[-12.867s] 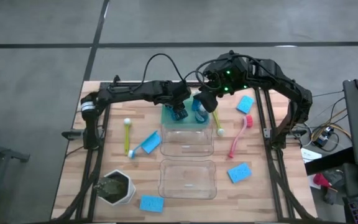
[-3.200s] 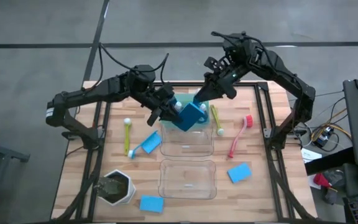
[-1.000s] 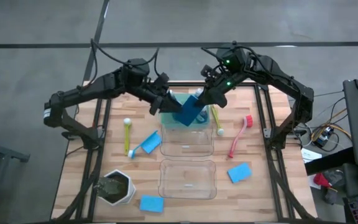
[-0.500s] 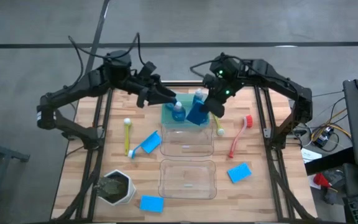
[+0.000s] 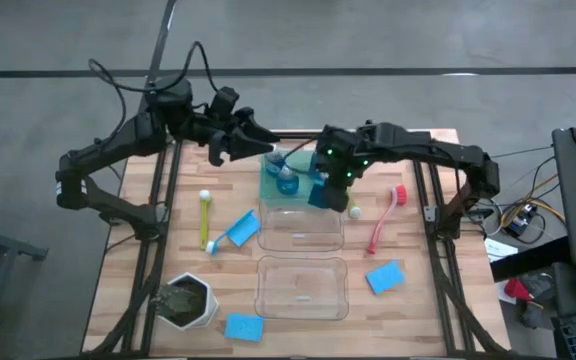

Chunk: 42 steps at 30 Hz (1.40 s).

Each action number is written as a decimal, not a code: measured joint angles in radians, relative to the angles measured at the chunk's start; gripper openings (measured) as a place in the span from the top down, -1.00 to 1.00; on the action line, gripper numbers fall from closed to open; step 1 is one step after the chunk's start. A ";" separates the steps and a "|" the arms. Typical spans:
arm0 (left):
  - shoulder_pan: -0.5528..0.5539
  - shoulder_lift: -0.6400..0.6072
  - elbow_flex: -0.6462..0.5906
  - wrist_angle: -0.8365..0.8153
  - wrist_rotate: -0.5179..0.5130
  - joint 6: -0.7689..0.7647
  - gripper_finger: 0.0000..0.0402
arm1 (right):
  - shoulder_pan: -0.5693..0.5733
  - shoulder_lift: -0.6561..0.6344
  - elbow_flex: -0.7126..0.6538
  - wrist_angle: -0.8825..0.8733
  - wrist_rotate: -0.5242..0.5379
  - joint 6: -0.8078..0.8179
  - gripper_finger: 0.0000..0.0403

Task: Pick & Place Kitchen Sink Supplies
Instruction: Put the top blue sponge into the top transparent bin

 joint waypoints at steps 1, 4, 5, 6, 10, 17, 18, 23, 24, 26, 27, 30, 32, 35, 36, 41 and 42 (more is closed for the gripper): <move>0.000 -0.003 0.000 0.016 0.000 -0.006 -0.18 | 0.006 0.001 -0.018 0.013 0.021 -0.003 0.71; 0.000 -0.018 0.002 0.041 0.001 -0.006 -0.18 | 0.023 0.002 -0.065 0.055 0.096 -0.010 0.71; 0.000 -0.022 0.003 0.045 0.000 -0.006 -0.18 | 0.026 0.002 -0.078 0.073 0.106 -0.017 0.71; 0.000 -0.024 0.003 0.044 0.000 -0.007 -0.18 | 0.030 0.002 -0.092 0.087 0.107 -0.028 0.71; 0.000 -0.030 0.003 0.037 0.000 -0.009 -0.18 | 0.050 0.005 -0.149 0.127 0.108 -0.075 0.71; -0.001 -0.038 0.003 0.038 0.000 -0.015 -0.18 | 0.099 0.075 -0.184 0.145 0.108 -0.182 0.71; -0.001 -0.037 0.003 0.038 0.000 -0.015 -0.18 | 0.103 0.086 -0.184 0.153 0.112 -0.196 0.71; -0.001 -0.038 0.003 0.038 0.000 -0.022 -0.18 | 0.110 0.137 -0.187 0.184 0.133 -0.246 0.71; -0.001 -0.038 0.003 0.038 0.000 -0.022 -0.18 | 0.110 0.145 -0.188 0.192 0.133 -0.250 0.71; -0.001 -0.039 0.003 0.038 0.000 -0.023 -0.18 | 0.109 0.150 -0.195 0.216 0.133 -0.254 0.72; -0.001 -0.040 0.003 0.038 0.000 -0.023 -0.18 | 0.109 0.152 -0.199 0.233 0.133 -0.254 0.72; -0.001 -0.044 0.003 0.038 0.000 -0.024 -0.18 | 0.109 0.153 -0.208 0.266 0.133 -0.255 0.75; -0.001 -0.044 0.003 0.037 0.000 -0.024 -0.18 | 0.109 0.156 -0.212 0.268 0.133 -0.265 0.77; -0.001 -0.044 0.003 0.036 0.000 -0.025 -0.18 | 0.109 0.169 -0.219 0.271 0.131 -0.262 0.78; -0.001 -0.044 0.003 0.036 0.001 -0.025 -0.18 | 0.110 0.177 -0.219 0.278 0.130 -0.261 0.78; -0.001 -0.044 0.003 0.036 0.001 -0.025 -0.18 | 0.112 0.201 -0.219 0.325 0.120 -0.219 0.78; -0.001 -0.044 0.003 0.036 0.001 -0.026 -0.18 | 0.113 0.205 -0.219 0.330 0.120 -0.215 0.78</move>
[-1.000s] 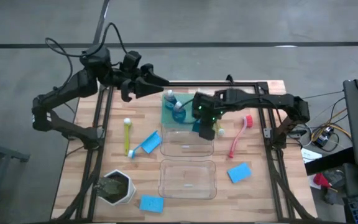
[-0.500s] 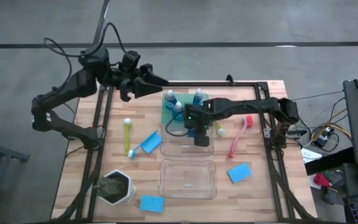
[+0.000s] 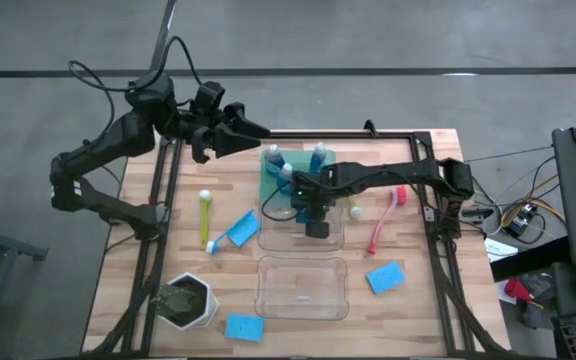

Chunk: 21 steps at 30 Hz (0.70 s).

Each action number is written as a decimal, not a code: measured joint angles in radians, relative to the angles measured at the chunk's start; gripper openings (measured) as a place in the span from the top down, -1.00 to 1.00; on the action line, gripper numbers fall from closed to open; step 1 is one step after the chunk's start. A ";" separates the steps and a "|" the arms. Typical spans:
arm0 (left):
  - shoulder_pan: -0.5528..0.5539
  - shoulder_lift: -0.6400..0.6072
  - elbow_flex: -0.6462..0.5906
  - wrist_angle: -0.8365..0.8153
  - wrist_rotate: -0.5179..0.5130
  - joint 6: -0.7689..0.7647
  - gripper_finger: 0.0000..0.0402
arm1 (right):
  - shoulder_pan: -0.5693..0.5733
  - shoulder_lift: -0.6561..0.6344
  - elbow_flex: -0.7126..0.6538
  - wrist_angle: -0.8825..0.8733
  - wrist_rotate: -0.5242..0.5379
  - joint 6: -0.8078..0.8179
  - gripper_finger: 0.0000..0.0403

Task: Pick & Place Kitchen Sink Supplies
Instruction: Put the top blue sponge into the top transparent bin

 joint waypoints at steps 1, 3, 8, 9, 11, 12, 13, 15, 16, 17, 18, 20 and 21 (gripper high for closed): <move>0.000 0.000 0.000 0.000 0.000 0.000 -0.18 | 0.001 0.003 0.000 0.006 -0.001 0.001 0.79; 0.000 0.000 0.000 0.000 0.000 0.000 -0.18 | 0.001 0.007 0.000 0.003 -0.001 0.009 0.79; 0.001 0.000 0.000 -0.003 0.000 0.003 -0.18 | 0.002 0.011 0.000 0.011 -0.004 0.027 0.79; 0.001 0.000 0.000 -0.006 0.000 0.003 -0.18 | 0.003 0.012 -0.001 0.022 -0.014 0.027 0.79; 0.001 0.000 0.000 -0.006 0.000 0.003 -0.18 | 0.008 0.012 -0.002 0.035 -0.021 0.032 0.79; 0.001 0.000 -0.001 -0.007 0.000 0.003 -0.18 | 0.010 0.012 -0.002 0.037 -0.021 0.032 0.79; 0.001 0.000 -0.001 -0.007 0.000 0.003 -0.18 | 0.012 0.012 -0.002 0.038 -0.023 0.032 0.79; 0.001 0.000 -0.001 -0.007 0.000 0.004 -0.18 | 0.012 0.012 -0.002 0.038 -0.026 0.033 0.79; 0.001 0.000 -0.001 -0.007 0.000 0.007 -0.18 | 0.012 0.012 -0.002 0.039 -0.025 0.034 0.79; 0.001 0.000 -0.001 -0.007 0.000 0.009 -0.18 | 0.010 0.012 -0.003 0.041 -0.025 0.034 0.79; 0.001 0.000 -0.001 -0.007 0.000 0.011 -0.18 | 0.009 0.012 -0.004 0.042 -0.025 0.034 0.79; 0.001 0.000 -0.001 -0.007 0.000 0.011 -0.18 | 0.009 0.012 -0.008 0.041 -0.024 0.034 0.79; 0.001 0.000 -0.002 -0.006 0.000 0.011 -0.18 | 0.009 0.012 -0.010 0.040 -0.024 0.034 0.79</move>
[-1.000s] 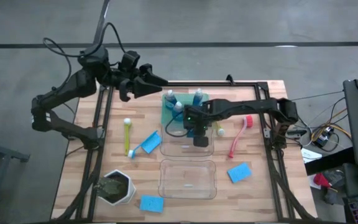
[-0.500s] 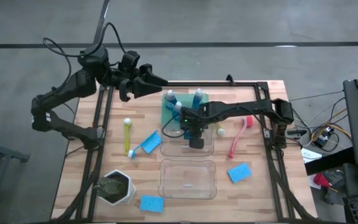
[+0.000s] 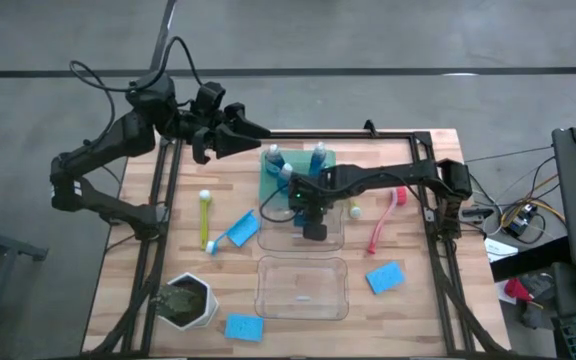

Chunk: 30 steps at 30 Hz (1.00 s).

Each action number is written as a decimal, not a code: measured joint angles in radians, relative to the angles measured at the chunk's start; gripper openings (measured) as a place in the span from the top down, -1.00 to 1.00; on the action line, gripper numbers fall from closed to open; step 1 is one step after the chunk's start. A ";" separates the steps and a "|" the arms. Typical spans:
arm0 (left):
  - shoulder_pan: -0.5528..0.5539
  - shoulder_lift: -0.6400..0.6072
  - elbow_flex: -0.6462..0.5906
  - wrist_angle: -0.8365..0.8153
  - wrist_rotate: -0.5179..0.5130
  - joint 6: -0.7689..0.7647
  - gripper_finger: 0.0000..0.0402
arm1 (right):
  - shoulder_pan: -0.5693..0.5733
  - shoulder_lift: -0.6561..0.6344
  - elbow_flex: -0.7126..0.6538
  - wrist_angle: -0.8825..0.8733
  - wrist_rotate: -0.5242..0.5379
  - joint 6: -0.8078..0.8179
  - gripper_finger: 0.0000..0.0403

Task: Pick & Place Kitchen Sink Supplies
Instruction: Put the top blue sponge into the top transparent bin

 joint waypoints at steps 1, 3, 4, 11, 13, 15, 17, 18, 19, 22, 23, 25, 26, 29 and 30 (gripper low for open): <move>0.000 0.000 -0.002 0.000 0.000 0.000 -0.18 | 0.000 0.000 -0.001 -0.002 0.000 0.005 0.79; 0.000 0.000 -0.005 0.000 0.000 0.000 -0.18 | 0.001 0.000 -0.005 -0.017 -0.001 0.016 0.79; 0.000 0.000 -0.007 0.000 0.000 -0.001 -0.18 | 0.001 0.000 -0.009 -0.027 -0.001 0.015 0.79; 0.000 0.000 -0.011 -0.002 0.000 -0.005 -0.18 | 0.001 -0.008 -0.059 -0.027 0.000 0.003 0.79; 0.000 0.000 -0.011 -0.002 0.000 -0.005 -0.18 | 0.002 -0.013 -0.067 -0.031 0.000 -0.001 0.79; -0.001 -0.001 -0.011 -0.002 0.000 -0.005 -0.18 | 0.002 -0.018 -0.067 -0.029 0.004 -0.008 0.79; -0.001 -0.002 -0.011 -0.003 0.000 -0.005 -0.18 | 0.002 -0.026 -0.068 -0.030 0.011 -0.009 0.79; -0.001 -0.002 -0.011 -0.005 0.000 -0.005 -0.18 | 0.002 -0.029 -0.068 -0.030 0.011 -0.010 0.79; -0.001 -0.002 -0.011 -0.010 0.000 -0.004 -0.18 | 0.002 -0.034 -0.068 -0.034 0.011 -0.012 0.79; -0.001 -0.002 -0.011 -0.027 0.000 0.000 -0.18 | 0.002 -0.039 -0.070 -0.042 0.026 -0.024 0.79; -0.001 -0.002 -0.011 -0.030 0.000 0.003 -0.18 | 0.002 -0.039 -0.071 -0.053 0.034 -0.029 0.79; -0.001 -0.002 -0.011 -0.034 0.000 0.003 -0.18 | 0.001 -0.039 -0.076 -0.066 0.038 -0.035 0.79; -0.001 -0.002 -0.011 -0.036 0.000 0.004 -0.18 | 0.001 -0.039 -0.080 -0.065 0.038 -0.034 0.79; -0.001 -0.002 -0.011 -0.037 0.000 0.011 -0.18 | 0.000 -0.048 -0.097 -0.062 0.038 -0.032 0.79; -0.001 -0.002 -0.011 -0.036 0.000 0.012 -0.18 | 0.000 -0.051 -0.103 -0.060 0.038 -0.029 0.79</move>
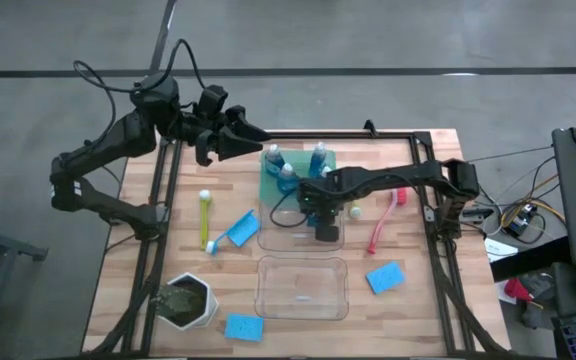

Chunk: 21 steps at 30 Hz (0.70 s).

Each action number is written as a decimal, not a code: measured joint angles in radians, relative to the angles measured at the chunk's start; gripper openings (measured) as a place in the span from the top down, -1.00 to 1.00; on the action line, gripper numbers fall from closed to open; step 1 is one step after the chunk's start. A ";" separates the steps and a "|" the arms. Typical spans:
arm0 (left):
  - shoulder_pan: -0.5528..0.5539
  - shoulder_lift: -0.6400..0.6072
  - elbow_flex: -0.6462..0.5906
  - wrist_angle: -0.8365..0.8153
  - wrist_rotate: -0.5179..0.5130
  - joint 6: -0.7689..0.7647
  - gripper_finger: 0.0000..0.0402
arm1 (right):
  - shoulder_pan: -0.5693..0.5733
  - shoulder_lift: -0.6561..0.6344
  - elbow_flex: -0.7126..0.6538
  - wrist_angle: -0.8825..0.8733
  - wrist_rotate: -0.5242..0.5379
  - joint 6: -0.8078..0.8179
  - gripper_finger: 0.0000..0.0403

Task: Pick & Place Kitchen Sink Supplies
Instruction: Put the top blue sponge into the top transparent bin

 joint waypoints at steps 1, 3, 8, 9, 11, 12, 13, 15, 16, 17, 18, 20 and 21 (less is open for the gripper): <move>0.000 0.000 0.000 0.000 0.000 0.001 -0.18 | 0.000 -0.005 -0.011 0.008 0.000 0.004 0.79; 0.000 0.000 0.000 0.000 0.000 0.004 -0.18 | 0.000 -0.018 -0.033 0.026 0.000 0.023 0.79; 0.000 0.000 0.000 0.000 0.000 0.005 -0.18 | 0.000 -0.040 -0.063 0.050 0.000 0.043 0.79; 0.000 0.000 0.000 0.000 0.000 0.006 -0.18 | 0.000 -0.043 -0.066 0.054 0.000 0.042 0.79; 0.000 0.000 0.000 0.000 0.000 0.007 -0.18 | 0.000 -0.044 -0.071 0.059 -0.001 0.043 0.79; 0.000 0.000 0.000 0.000 0.000 0.008 -0.18 | 0.000 -0.046 -0.073 0.062 -0.002 0.043 0.79; 0.000 0.000 0.000 -0.001 0.000 0.008 -0.18 | 0.000 -0.047 -0.075 0.062 -0.003 0.043 0.79; 0.000 0.000 0.000 0.000 0.000 0.008 -0.18 | 0.000 -0.048 -0.075 0.063 -0.003 0.043 0.79; 0.000 0.000 0.000 0.000 -0.001 0.008 -0.18 | 0.000 -0.048 -0.076 0.063 -0.003 0.043 0.78; 0.000 0.000 0.000 0.000 -0.001 0.009 -0.18 | 0.000 -0.049 -0.076 0.063 -0.003 0.043 0.77; 0.000 0.000 0.000 -0.001 -0.002 0.010 -0.18 | 0.000 -0.049 -0.076 0.064 -0.003 0.043 0.76; 0.000 0.000 0.000 0.000 -0.004 0.010 -0.18 | 0.000 -0.049 -0.076 0.065 -0.002 0.043 0.72; 0.000 0.000 0.000 0.000 -0.005 0.010 -0.18 | 0.000 -0.049 -0.076 0.065 -0.002 0.043 0.69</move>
